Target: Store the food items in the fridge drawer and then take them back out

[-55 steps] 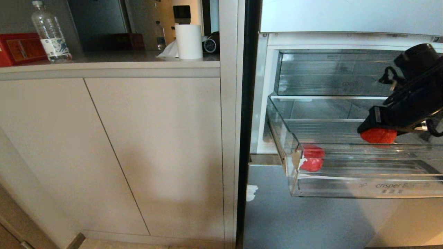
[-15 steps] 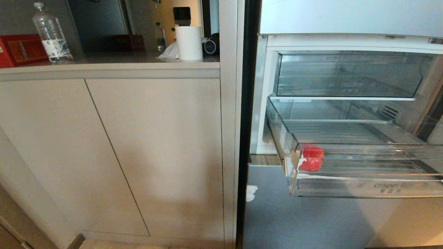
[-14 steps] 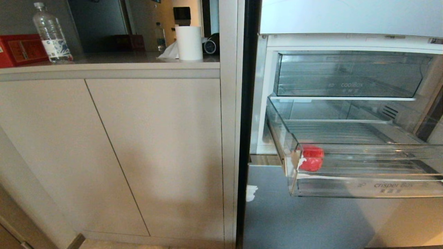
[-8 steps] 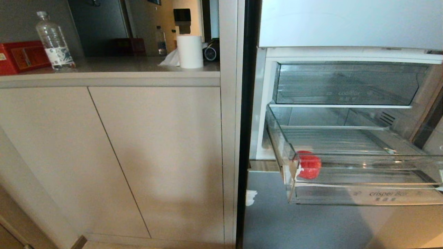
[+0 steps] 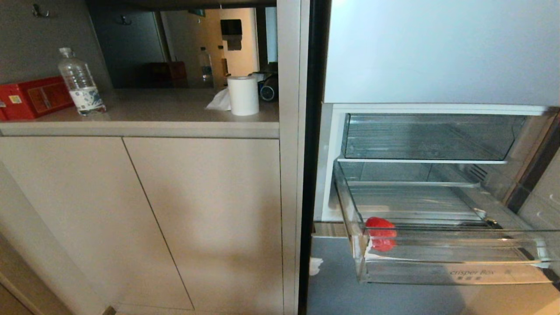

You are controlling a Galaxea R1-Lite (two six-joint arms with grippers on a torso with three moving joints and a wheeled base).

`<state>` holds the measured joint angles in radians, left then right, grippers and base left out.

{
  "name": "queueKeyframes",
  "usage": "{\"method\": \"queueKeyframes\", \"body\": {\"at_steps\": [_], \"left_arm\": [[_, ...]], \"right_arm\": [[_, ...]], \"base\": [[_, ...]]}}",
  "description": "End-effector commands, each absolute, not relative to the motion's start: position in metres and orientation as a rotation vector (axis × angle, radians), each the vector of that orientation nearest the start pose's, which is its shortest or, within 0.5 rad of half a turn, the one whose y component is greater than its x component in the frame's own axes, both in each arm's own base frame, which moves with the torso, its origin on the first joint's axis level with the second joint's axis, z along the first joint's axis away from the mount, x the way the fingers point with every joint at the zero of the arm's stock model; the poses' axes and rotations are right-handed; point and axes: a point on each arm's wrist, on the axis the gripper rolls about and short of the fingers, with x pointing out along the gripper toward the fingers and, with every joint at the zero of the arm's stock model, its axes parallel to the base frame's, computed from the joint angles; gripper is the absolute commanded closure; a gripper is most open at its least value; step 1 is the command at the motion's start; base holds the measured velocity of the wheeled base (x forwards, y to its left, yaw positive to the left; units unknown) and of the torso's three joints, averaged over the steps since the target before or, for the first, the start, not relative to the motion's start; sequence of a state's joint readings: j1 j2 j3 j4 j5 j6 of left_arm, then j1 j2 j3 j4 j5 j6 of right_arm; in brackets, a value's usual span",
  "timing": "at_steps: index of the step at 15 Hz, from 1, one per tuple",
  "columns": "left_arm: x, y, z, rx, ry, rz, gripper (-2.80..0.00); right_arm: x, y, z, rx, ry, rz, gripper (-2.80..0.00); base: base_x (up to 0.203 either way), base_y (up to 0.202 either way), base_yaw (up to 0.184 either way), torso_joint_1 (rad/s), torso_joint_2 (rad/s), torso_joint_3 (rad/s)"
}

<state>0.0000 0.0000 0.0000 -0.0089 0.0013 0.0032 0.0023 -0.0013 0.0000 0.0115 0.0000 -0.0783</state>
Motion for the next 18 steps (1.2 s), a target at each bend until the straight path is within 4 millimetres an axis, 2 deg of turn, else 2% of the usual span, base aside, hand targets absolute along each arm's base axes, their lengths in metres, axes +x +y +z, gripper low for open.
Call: {"method": "queueKeyframes", "body": {"at_steps": [1, 5, 15, 18], "left_arm": [[-0.0227, 0.0, 0.076, 0.003, -0.008, 0.002, 0.0], [-0.0227, 0.0, 0.076, 0.003, -0.008, 0.002, 0.0], [-0.0227, 0.0, 0.076, 0.003, -0.008, 0.002, 0.0], [-0.0226, 0.0, 0.076, 0.003, -0.007, 0.002, 0.0]], "right_arm": [[-0.0228, -0.0001, 0.0742, -0.08, 0.012, 0.004, 0.0], [-0.0228, 0.0, 0.0742, -0.081, 0.012, 0.007, 0.0], [-0.0228, 0.0, 0.0742, -0.065, 0.012, 0.007, 0.0], [-0.0228, 0.0, 0.0742, -0.062, 0.012, 0.007, 0.0]], "base": [[0.0, 0.0, 0.0, 0.299, -0.6, -0.305], [0.0, 0.0, 0.0, 0.24, -0.48, -0.236], [0.0, 0.0, 0.0, 0.006, -0.01, -0.005], [-0.004, 0.004, -0.146, 0.004, 0.0, 0.004]]}}
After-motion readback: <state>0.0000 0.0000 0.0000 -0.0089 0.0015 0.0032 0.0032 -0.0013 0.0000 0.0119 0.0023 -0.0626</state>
